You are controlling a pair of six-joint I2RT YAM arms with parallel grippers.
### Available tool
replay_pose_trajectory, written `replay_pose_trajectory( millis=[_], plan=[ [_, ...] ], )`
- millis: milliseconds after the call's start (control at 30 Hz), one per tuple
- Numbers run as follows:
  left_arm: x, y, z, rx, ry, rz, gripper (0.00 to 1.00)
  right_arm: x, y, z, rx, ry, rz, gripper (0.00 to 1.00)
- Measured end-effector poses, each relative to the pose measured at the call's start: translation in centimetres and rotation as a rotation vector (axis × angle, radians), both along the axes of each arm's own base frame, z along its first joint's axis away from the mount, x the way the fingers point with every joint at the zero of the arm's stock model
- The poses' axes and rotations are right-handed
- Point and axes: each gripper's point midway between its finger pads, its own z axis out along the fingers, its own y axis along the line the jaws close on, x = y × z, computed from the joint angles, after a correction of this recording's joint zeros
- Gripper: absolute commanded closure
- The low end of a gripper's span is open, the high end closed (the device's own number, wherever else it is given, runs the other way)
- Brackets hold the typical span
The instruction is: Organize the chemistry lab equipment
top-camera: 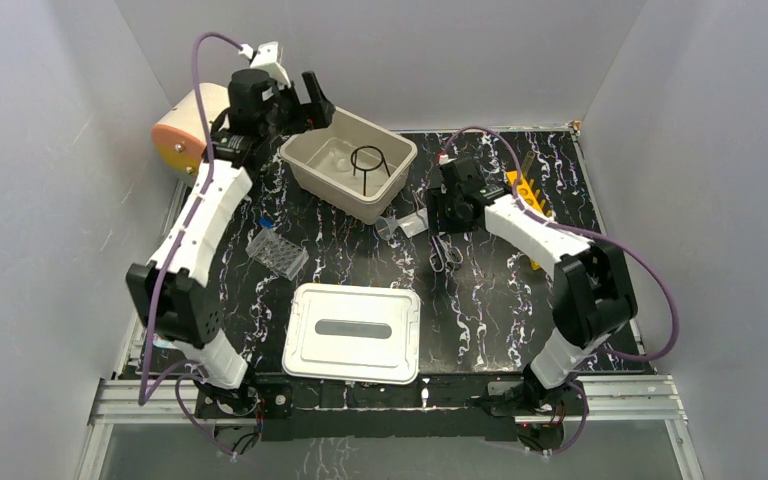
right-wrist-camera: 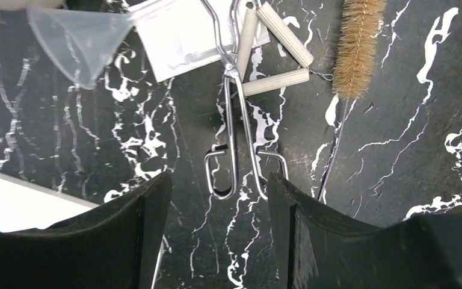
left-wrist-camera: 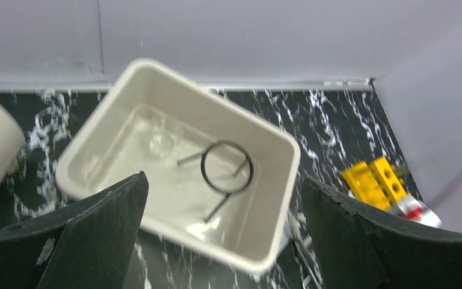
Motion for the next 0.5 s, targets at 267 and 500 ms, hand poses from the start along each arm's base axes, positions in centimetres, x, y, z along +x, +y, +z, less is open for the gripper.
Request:
replay_pose_trajectory(
  millis=[267, 500],
  plan=[
    [-8.8, 1.4, -4.9, -0.069, 0.177, 0.011, 0.02, 1.0, 0.0, -4.1, -0.091, 0.085, 0.055, 0.48],
    [-11.6, 1.5, -7.0, -0.146, 0.276, 0.022, 0.02, 3.7, 1.0, -6.8, -0.148, 0.115, 0.111, 0.51]
  ],
)
